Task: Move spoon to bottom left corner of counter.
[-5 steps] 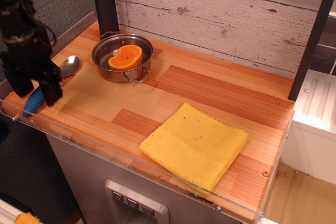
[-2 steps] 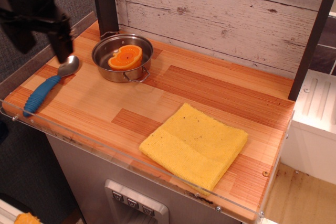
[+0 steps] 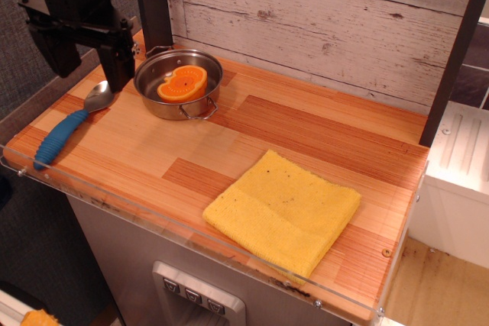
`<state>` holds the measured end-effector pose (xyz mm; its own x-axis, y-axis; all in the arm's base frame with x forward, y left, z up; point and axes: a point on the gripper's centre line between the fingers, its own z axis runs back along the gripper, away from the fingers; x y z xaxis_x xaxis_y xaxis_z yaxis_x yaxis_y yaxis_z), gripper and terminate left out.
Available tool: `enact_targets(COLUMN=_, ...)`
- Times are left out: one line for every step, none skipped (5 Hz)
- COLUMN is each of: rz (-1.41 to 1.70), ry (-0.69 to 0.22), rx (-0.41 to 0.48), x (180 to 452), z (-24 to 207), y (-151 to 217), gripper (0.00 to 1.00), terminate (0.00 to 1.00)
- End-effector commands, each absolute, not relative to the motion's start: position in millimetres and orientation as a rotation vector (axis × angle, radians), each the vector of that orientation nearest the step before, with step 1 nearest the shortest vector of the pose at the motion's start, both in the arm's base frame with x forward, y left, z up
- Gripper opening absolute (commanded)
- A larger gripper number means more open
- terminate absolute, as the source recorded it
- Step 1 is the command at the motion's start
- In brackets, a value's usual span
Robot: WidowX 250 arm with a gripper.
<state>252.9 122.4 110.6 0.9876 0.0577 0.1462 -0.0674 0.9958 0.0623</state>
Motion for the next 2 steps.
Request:
enact_targets(rz=0.041, ry=-0.169, rx=0.08, x=256.0, z=126.6, y=128.3, gripper=1.0, terminate=0.0)
enact_targets(rz=0.041, ry=-0.169, rx=0.08, x=256.0, z=126.6, y=128.3, gripper=1.0, terminate=1.0)
